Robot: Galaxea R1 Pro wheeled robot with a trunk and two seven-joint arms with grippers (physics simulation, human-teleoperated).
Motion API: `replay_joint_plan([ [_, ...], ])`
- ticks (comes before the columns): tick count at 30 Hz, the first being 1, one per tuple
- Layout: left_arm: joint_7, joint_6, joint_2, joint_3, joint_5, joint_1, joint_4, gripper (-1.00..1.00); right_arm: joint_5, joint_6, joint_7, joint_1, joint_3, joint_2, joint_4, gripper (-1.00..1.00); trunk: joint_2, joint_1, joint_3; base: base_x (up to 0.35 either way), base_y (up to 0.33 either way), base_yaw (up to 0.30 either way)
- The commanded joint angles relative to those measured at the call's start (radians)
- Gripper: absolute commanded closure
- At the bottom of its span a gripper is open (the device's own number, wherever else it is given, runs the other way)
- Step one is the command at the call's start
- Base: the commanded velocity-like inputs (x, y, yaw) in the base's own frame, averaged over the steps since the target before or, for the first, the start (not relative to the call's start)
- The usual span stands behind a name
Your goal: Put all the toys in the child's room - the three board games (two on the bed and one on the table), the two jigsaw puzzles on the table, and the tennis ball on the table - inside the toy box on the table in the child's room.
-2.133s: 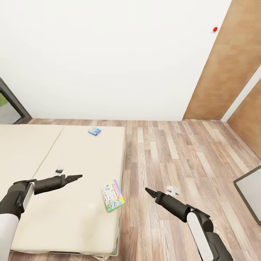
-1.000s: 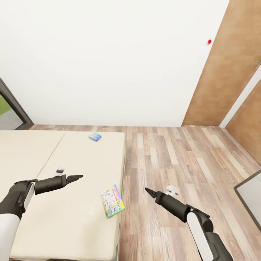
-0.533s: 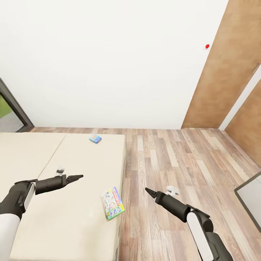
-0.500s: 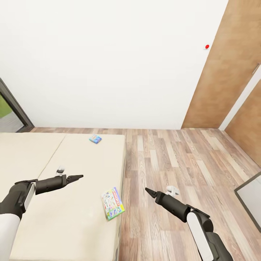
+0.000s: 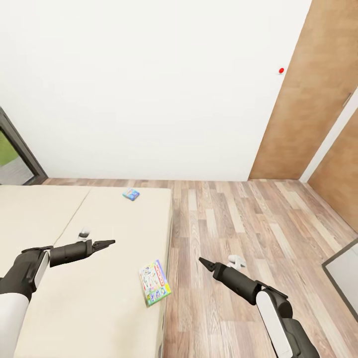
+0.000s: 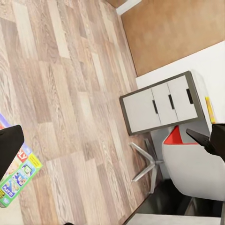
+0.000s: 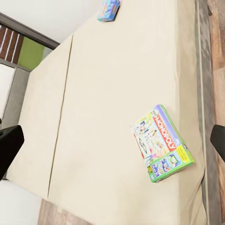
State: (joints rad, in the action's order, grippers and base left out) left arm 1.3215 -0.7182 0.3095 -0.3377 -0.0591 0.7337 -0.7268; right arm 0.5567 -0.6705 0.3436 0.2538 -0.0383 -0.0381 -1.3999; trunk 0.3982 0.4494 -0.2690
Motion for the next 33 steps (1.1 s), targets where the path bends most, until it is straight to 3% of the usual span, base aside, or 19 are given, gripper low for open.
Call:
replay_joint_plan([
  [1,0.007,-0.010,0.000,-0.003,-0.006,0.001,0.000,-1.00,0.002,-0.008,0.003,0.001,-0.003,-0.001,-0.001,-1.00,0.002,0.001,0.000,0.000,0.000,0.000],
  [33,0.006,-0.010,-0.004,-0.003,-0.006,0.001,0.000,-1.00,0.002,-0.008,0.003,0.001,-0.003,-0.002,-0.001,-1.00,0.002,0.001,0.052,0.000,0.000,0.000],
])
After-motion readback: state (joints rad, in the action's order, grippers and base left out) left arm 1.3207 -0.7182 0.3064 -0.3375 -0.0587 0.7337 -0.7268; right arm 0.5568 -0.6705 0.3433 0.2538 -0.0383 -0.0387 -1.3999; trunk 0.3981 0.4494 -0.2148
